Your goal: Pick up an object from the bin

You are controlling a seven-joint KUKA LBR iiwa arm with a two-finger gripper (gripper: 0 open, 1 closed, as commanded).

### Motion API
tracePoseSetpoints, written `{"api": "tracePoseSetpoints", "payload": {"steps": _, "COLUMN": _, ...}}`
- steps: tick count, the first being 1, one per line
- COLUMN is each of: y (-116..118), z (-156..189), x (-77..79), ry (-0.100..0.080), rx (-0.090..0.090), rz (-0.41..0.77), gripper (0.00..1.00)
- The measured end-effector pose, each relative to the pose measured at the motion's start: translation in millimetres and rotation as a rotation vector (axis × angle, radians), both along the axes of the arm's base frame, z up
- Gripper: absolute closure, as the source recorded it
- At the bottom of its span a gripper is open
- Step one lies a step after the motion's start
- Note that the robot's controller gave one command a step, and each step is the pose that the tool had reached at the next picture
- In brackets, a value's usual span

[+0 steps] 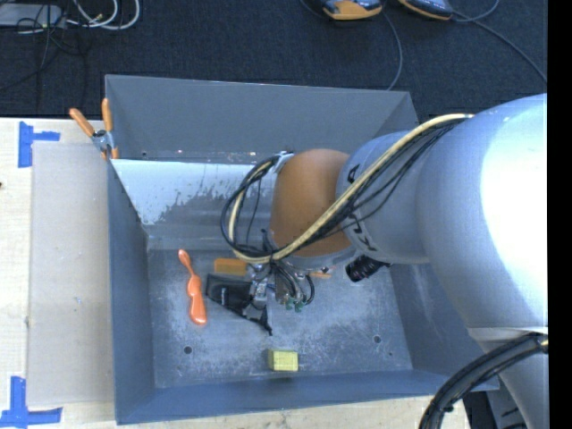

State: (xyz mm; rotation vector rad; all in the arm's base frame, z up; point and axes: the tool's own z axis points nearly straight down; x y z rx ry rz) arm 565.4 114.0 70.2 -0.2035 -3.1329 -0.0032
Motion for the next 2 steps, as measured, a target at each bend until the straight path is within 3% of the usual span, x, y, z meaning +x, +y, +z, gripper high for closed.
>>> {"api": "tracePoseSetpoints", "payload": {"steps": 2, "y": 0.0, "z": 0.0, "x": 0.0, "ry": 0.000, "rx": 0.000, "rz": 0.000, "gripper": 1.00}}
